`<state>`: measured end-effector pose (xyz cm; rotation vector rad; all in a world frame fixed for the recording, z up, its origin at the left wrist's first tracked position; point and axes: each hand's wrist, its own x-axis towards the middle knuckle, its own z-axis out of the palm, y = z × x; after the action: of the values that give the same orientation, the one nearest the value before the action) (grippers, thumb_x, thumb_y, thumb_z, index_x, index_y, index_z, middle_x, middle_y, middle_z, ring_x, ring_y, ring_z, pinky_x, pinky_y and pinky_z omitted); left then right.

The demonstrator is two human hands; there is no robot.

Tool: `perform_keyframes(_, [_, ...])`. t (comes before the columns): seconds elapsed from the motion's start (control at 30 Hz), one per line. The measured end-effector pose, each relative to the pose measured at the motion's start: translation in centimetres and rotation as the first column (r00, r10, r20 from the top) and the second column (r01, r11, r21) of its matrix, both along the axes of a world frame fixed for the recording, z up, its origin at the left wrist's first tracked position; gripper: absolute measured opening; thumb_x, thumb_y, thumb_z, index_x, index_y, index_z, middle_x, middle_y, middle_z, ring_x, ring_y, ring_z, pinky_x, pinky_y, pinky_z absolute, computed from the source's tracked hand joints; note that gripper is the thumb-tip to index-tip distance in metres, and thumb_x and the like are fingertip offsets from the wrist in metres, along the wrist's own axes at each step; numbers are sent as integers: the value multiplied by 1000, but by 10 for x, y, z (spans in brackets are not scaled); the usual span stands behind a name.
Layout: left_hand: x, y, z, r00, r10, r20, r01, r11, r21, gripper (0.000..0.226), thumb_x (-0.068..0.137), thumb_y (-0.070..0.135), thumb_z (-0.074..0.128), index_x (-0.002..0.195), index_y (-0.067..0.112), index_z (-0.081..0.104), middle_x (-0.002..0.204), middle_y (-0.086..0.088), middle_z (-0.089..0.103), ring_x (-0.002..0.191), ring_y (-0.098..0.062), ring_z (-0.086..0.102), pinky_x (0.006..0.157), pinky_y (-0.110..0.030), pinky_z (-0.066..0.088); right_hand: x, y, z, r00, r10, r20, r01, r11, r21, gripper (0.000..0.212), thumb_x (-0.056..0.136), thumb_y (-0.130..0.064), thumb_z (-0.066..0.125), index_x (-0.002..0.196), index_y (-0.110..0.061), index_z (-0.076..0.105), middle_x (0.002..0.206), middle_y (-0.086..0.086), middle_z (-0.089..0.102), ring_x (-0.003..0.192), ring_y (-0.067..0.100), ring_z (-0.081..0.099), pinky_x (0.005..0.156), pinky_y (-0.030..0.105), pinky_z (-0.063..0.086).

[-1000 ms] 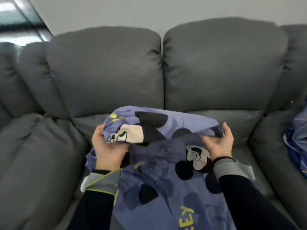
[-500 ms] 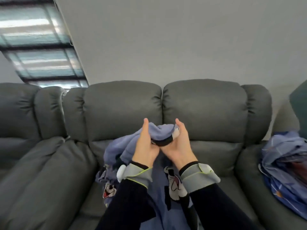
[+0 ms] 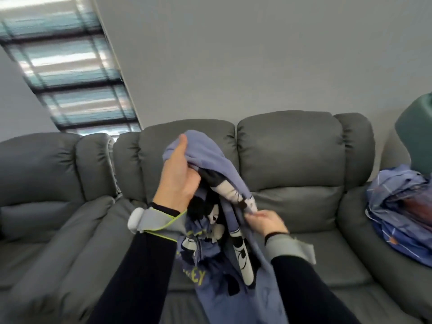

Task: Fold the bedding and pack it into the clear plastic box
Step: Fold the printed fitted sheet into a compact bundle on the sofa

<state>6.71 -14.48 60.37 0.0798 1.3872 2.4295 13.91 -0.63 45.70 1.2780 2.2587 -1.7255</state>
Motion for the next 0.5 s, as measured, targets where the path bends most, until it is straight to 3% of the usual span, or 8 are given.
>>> perform_keyframes(0.03, [2, -21, 4, 1000, 31, -1, -31, 999, 41, 36, 99, 38, 45, 99, 4, 58, 98, -12, 70, 93, -22, 66, 88, -37, 54, 7, -4, 16, 999, 38, 24, -39, 998, 47, 39, 92, -33, 58, 120, -8, 64, 124, 10, 65, 102, 12, 58, 77, 20, 43])
perform_keyframes(0.1, [0, -52, 10, 996, 88, -28, -83, 985, 152, 36, 101, 35, 39, 99, 5, 59, 88, -8, 72, 89, -18, 67, 78, -30, 56, 6, 9, 62, 984, -132, -121, 148, 980, 136, 47, 97, -34, 45, 135, -5, 51, 143, 16, 48, 127, 27, 50, 99, 29, 40])
perform_keyframes(0.17, [11, -85, 11, 991, 108, -80, -87, 967, 238, 37, 102, 34, 36, 107, 4, 58, 96, -10, 71, 95, -20, 66, 83, -31, 55, 19, -5, 122, 918, -251, -308, 290, 953, 88, 46, 98, -27, 45, 136, -1, 47, 141, 22, 47, 129, 30, 48, 98, 29, 39])
perform_keyframes(0.2, [17, -101, 13, 989, 126, -78, -99, 954, 283, 39, 102, 35, 36, 112, 4, 56, 103, -13, 69, 99, -23, 65, 87, -34, 54, 31, -15, 149, 828, -317, -463, 321, 944, -73, 41, 96, -20, 49, 132, 0, 51, 132, 22, 54, 120, 22, 56, 87, 25, 42])
perform_keyframes(0.27, [20, -123, 19, 989, 133, -58, -103, 926, 363, 42, 101, 38, 36, 116, 4, 56, 116, -17, 64, 101, -26, 64, 89, -36, 52, 38, -24, 205, 541, -436, -719, -34, 843, -537, 29, 86, -12, 50, 113, -13, 59, 97, 11, 59, 75, 8, 64, 63, 17, 39])
perform_keyframes(0.33, [33, -140, 23, 981, 194, -11, -165, 861, 480, 44, 98, 42, 40, 106, 7, 65, 118, -17, 65, 97, -25, 66, 90, -37, 51, 50, -38, 238, 252, -655, -713, -448, 574, -685, 8, 79, -24, 52, 87, -23, 53, 75, 3, 51, 60, 17, 54, 68, 20, 34])
perform_keyframes(0.43, [73, -130, 20, 995, 95, -1, -79, 837, 541, 60, 80, 58, 61, 119, 12, 62, 121, -13, 66, 113, -28, 62, 104, -47, 42, 63, -86, 262, 228, -606, -762, -410, 650, -640, 31, 89, -25, 58, 59, -16, 56, 56, 0, 52, 51, 15, 52, 58, 22, 41])
perform_keyframes(0.5, [106, -115, 20, 991, -136, -4, 120, 857, 501, 77, 76, 60, 64, 129, 5, 52, 126, -17, 61, 114, -30, 60, 102, -45, 44, 63, -109, 250, 236, -617, -751, -396, 645, -654, 39, 94, -21, 56, 56, -12, 59, 51, 1, 55, 44, 14, 55, 55, 23, 47])
